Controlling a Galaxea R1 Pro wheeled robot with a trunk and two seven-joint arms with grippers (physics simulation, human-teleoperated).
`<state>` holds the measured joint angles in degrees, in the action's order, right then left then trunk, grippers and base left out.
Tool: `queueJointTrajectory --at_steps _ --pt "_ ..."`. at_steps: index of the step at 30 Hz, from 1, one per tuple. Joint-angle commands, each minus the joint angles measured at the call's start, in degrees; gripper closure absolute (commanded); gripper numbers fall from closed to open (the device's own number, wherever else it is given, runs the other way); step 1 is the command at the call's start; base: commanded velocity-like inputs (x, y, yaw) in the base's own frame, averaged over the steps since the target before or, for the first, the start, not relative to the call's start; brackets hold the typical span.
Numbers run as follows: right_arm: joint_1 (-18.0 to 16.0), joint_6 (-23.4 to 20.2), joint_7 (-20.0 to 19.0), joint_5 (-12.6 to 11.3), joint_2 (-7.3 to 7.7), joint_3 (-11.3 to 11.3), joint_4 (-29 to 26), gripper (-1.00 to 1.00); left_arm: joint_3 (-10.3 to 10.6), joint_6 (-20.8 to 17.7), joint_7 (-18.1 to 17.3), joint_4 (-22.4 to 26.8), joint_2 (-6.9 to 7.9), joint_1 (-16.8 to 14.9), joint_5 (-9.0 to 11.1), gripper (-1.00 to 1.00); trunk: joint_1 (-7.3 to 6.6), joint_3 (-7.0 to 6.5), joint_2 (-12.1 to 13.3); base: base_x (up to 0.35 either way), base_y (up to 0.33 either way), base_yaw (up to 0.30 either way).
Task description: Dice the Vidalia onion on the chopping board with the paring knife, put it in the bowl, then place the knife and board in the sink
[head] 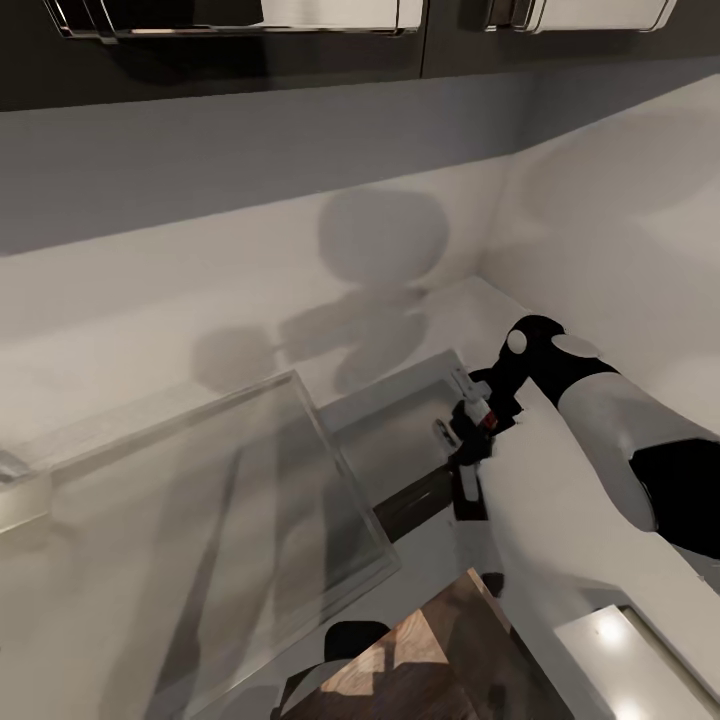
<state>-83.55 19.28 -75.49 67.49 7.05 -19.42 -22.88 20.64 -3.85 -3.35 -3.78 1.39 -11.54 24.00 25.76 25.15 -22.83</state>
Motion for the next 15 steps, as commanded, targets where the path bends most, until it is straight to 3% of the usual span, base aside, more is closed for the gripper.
queueJointTrajectory --at_steps 1,4,15 --pt "-0.03 0.34 0.2 0.1 -0.3 -0.16 -0.09 -1.0 0.46 -0.1 -0.3 0.09 0.13 -0.07 0.61 -1.0 0.03 0.08 -0.09 0.0 0.0 0.0" --pt "-0.03 0.5 0.86 0.1 -1.15 -0.18 -0.13 -1.0 0.45 -0.1 -0.27 0.47 0.4 -0.07 0.61 -1.0 0.03 0.08 -0.09 0.0 0.0 0.0" --pt "-0.03 0.6 1.13 0.1 -1.34 -0.2 -0.15 -1.0 0.38 -0.1 -0.26 0.61 0.54 -0.07 0.61 -1.0 0.03 0.08 -0.09 0.0 0.0 0.0"
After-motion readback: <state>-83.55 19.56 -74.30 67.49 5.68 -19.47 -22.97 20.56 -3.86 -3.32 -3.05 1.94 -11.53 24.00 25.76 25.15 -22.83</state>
